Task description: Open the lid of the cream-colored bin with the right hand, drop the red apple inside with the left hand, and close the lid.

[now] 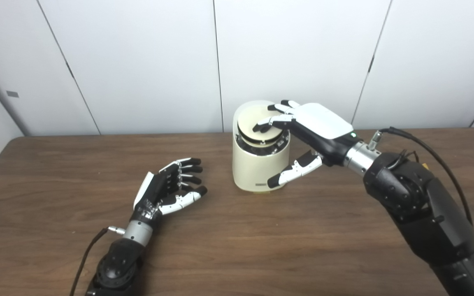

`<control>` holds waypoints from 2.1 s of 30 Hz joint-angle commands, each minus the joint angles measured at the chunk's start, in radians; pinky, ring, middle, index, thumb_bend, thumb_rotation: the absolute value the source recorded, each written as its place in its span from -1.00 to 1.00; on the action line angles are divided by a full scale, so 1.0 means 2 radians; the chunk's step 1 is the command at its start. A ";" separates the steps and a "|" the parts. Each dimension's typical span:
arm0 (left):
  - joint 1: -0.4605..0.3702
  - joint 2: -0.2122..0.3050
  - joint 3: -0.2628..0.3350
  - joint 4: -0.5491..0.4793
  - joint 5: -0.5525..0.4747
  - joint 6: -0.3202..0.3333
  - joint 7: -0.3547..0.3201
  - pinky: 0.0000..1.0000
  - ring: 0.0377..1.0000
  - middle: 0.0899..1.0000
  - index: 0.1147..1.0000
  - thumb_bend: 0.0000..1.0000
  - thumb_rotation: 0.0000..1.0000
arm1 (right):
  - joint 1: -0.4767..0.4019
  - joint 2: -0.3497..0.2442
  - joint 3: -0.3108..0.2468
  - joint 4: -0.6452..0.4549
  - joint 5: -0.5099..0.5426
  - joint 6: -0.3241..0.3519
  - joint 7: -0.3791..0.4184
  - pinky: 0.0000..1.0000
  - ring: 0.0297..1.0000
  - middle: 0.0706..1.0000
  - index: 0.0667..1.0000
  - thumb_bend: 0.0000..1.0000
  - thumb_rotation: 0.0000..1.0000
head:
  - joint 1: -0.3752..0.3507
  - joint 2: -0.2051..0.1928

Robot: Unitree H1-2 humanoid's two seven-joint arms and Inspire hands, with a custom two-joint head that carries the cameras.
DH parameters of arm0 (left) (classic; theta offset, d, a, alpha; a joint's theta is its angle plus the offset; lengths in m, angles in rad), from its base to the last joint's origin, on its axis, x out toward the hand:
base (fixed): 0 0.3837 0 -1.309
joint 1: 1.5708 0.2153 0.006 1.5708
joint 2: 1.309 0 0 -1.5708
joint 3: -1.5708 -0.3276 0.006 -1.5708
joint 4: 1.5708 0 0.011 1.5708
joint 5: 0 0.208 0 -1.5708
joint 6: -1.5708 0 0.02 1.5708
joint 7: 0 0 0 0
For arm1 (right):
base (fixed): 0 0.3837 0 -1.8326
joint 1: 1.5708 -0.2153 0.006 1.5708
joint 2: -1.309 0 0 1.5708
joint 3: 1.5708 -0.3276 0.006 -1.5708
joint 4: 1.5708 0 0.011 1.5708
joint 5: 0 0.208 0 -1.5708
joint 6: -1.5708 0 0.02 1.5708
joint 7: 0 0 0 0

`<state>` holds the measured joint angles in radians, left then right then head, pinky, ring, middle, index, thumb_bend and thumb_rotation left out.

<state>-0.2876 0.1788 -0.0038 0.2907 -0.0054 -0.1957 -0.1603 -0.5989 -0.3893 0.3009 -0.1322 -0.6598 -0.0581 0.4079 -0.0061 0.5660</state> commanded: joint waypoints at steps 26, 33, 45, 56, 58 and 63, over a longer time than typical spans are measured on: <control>0.000 -0.001 0.004 -0.022 -0.001 0.005 0.007 0.02 0.26 0.42 0.50 0.28 -0.66 | -0.024 -0.023 0.040 -0.009 -0.084 -0.028 0.039 1.00 0.95 0.52 0.58 0.69 0.41 | 0.003 0.004; 0.001 0.000 0.004 -0.025 -0.002 0.007 0.006 0.03 0.26 0.42 0.50 0.27 -0.67 | -0.025 -0.025 0.045 -0.019 -0.102 -0.009 0.078 1.00 0.94 0.52 0.59 0.72 0.49 | 0.003 0.005; 0.001 0.002 0.005 -0.024 -0.001 0.004 0.006 0.02 0.27 0.42 0.49 0.30 -0.62 | -0.013 -0.007 0.007 -0.034 -0.028 0.017 0.068 1.00 0.89 0.53 0.57 0.61 0.50 | 0.004 0.006; -0.001 0.003 0.005 -0.024 -0.002 0.008 0.004 0.05 0.27 0.43 0.50 0.27 -0.66 | -0.010 0.013 -0.054 -0.071 0.042 0.056 0.049 0.81 1.00 0.77 0.79 0.42 0.51 | 0.003 0.005; -0.001 0.003 0.005 -0.025 -0.002 0.009 0.004 0.05 0.27 0.43 0.50 0.28 -0.65 | -0.005 0.014 -0.061 -0.072 0.051 0.055 0.042 0.79 1.00 0.81 0.82 0.41 0.45 | 0.003 0.005; 0.000 0.003 0.004 -0.029 -0.002 0.009 0.003 0.05 0.28 0.43 0.50 0.25 -0.69 | 0.015 0.015 -0.075 -0.069 0.061 0.039 0.007 0.71 0.97 0.81 0.82 0.44 0.29 | 0.004 0.005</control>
<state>-0.2718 0.1738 -0.0003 0.2666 -0.0083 -0.1691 -0.1568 -0.5500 -0.3555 0.1711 -0.2467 -0.5533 0.0492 0.4682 0.0015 0.5768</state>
